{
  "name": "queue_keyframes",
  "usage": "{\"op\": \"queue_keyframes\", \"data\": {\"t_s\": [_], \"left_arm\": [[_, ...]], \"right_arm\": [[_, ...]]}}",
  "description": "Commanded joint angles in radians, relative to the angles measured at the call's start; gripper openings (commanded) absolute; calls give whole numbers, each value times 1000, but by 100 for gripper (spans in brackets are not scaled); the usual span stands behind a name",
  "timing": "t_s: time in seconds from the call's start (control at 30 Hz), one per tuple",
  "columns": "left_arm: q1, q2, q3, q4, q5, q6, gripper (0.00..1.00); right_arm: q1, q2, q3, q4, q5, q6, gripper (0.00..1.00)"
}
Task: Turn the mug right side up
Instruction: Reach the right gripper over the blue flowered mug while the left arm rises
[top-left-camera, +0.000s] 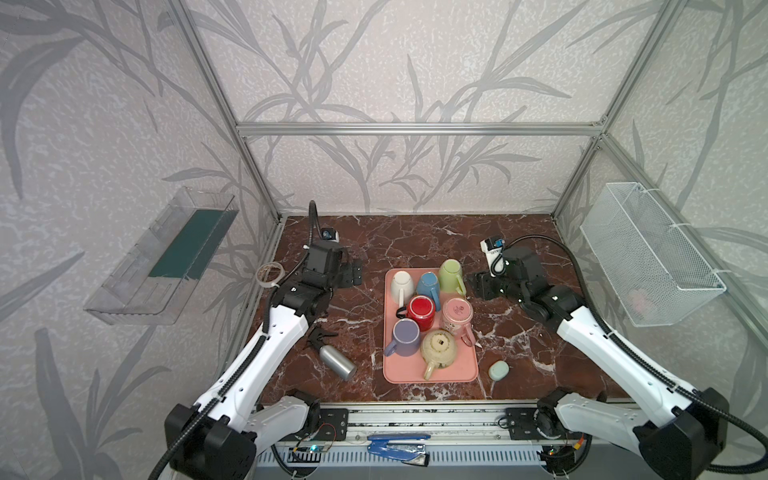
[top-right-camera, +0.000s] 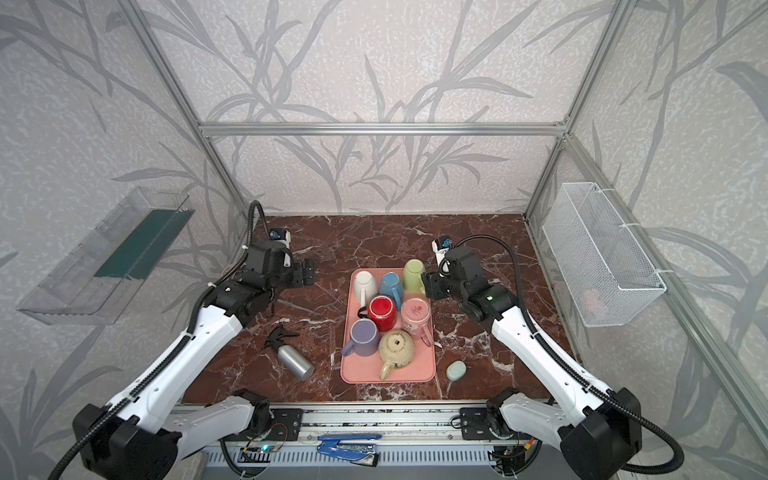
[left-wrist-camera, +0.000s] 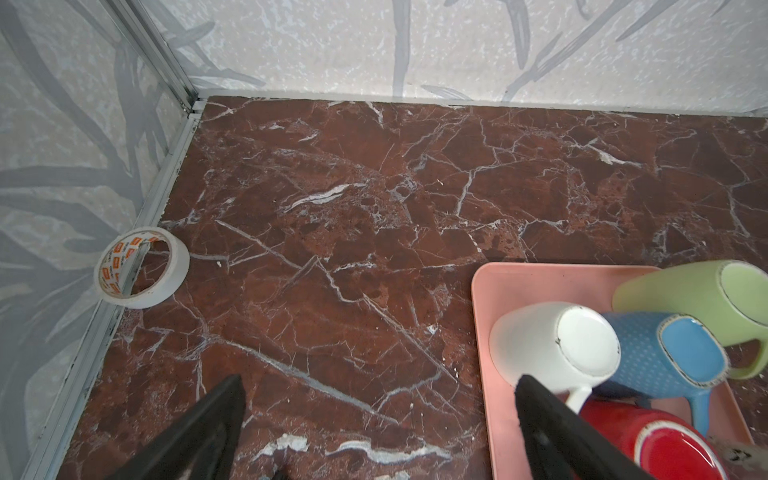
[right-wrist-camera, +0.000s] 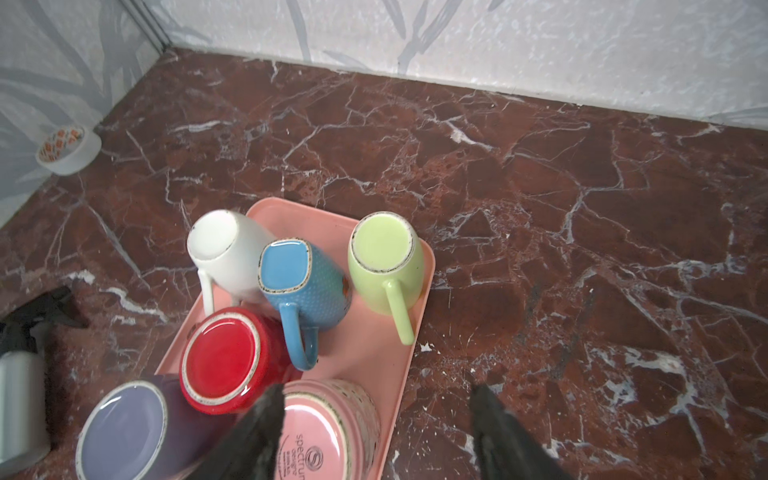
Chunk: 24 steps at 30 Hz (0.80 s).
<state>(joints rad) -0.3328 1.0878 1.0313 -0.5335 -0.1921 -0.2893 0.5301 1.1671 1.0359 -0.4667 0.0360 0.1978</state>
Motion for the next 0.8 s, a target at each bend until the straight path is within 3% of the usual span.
{"op": "queue_keyframes", "data": {"t_s": [0.0, 0.17, 0.3, 0.77], "left_arm": [[-5, -69, -15, -88, 50, -70, 99], [-5, -113, -45, -122, 113, -122, 99], [-5, -130, -59, -142, 168, -143, 99], [-5, -199, -130, -98, 273, -147, 99]], "right_arm": [[58, 59, 90, -173, 17, 30, 63], [136, 155, 162, -226, 46, 26, 60], [161, 259, 233, -268, 22, 8, 44], [177, 534, 427, -345, -3, -42, 45]]}}
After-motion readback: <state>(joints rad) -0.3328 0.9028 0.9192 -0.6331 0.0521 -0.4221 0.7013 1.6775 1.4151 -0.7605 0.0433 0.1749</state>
